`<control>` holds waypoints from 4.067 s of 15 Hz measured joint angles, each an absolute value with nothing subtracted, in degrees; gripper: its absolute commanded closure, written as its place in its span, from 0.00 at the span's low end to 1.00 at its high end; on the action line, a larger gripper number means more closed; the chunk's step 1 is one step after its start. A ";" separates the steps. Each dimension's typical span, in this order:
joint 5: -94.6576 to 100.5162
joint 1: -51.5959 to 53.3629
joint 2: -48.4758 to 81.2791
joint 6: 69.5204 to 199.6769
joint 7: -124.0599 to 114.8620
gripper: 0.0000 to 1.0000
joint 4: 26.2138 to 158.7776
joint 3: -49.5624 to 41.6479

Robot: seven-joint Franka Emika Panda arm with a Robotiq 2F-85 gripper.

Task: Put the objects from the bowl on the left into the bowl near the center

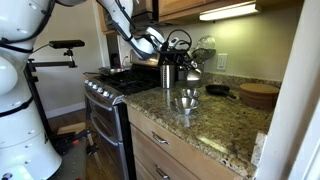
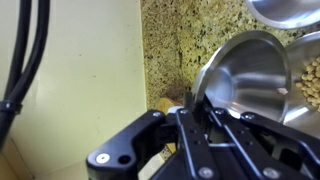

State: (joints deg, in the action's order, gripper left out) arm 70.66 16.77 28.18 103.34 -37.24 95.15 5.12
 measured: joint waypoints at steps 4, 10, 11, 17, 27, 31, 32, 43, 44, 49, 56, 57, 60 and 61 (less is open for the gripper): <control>71.99 17.57 28.19 103.19 -37.37 0.92 96.30 5.81; 75.99 18.83 28.19 102.14 -38.69 0.92 98.54 6.59; 76.73 18.88 28.19 102.06 -38.96 0.92 98.99 6.76; 79.75 18.89 28.19 101.80 -39.80 0.92 100.89 7.35; 70.72 11.79 22.31 101.84 -40.32 0.92 100.49 6.87; 59.59 8.44 18.44 102.83 -36.86 0.92 100.51 6.87; 56.39 7.83 17.70 103.40 -35.60 0.92 100.52 6.86; 19.06 4.34 9.37 110.12 -16.85 0.92 106.23 4.27; 15.72 4.18 9.04 111.26 -15.06 0.92 107.15 4.07; 5.77 3.74 8.89 113.94 -8.90 0.92 111.00 3.93; -3.18 3.42 9.68 114.67 -2.95 0.92 114.79 3.63; -4.30 3.37 9.76 115.18 -2.37 0.92 115.30 3.50; -5.16 3.26 9.90 117.91 -2.26 0.91 116.97 3.17; -5.17 3.24 10.03 118.97 -2.26 0.92 117.50 3.06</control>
